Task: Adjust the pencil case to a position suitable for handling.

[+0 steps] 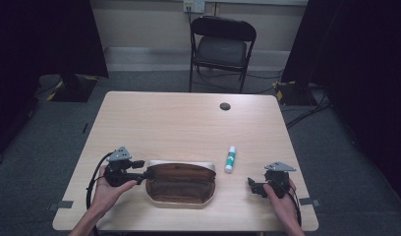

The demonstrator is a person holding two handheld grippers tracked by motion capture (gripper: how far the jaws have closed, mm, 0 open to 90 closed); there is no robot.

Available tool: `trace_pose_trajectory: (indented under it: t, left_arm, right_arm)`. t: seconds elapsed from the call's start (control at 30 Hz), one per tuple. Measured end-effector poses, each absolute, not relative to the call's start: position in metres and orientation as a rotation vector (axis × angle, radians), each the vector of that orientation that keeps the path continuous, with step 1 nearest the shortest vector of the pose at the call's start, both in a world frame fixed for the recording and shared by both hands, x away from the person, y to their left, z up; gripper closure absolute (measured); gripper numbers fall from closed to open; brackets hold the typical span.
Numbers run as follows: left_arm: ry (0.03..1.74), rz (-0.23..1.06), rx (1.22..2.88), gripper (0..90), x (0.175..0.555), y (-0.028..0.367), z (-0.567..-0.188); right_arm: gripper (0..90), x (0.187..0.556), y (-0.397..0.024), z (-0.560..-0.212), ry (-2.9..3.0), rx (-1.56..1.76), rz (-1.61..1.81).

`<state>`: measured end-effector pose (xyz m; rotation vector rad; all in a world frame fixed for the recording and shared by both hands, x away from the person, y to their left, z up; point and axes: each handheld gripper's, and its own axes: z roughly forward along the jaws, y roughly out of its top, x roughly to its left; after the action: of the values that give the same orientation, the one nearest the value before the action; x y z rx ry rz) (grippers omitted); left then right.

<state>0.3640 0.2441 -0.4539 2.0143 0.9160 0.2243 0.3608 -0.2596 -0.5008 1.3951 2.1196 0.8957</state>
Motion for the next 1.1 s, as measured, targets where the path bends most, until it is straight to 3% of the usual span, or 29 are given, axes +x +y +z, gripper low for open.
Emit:
trace_pose_trajectory:
  t: [0.3,0.6,0.67,0.77,0.97,1.1]
  left_arm:
    - [0.962,0.279,2.007,25.8,0.353,0.268,-0.454]
    - [1.093,0.298,2.023,17.2,0.366,0.297,-0.478]
    - [1.142,0.313,2.042,17.1,0.367,0.301,-0.485]
    - [1.154,0.318,2.053,17.1,0.366,0.303,-0.488]
    - [1.113,0.46,2.139,16.6,0.364,0.292,-0.497]
    - [1.098,0.473,2.107,14.1,0.364,0.291,-0.501]
  right_arm:
    - [5.6,0.361,-0.26,-0.501,2.121,1.395,0.895]
    - [5.5,0.364,-0.259,-0.501,2.133,1.388,0.901]
    - [6.8,0.366,-0.257,-0.501,2.144,1.369,0.91]
    - [15.5,0.37,-0.253,-0.5,2.145,1.347,0.935]
    - [18.9,0.375,-0.24,-0.49,2.166,1.285,0.982]
    - [23.8,0.382,-0.232,-0.48,2.17,1.249,1.032]
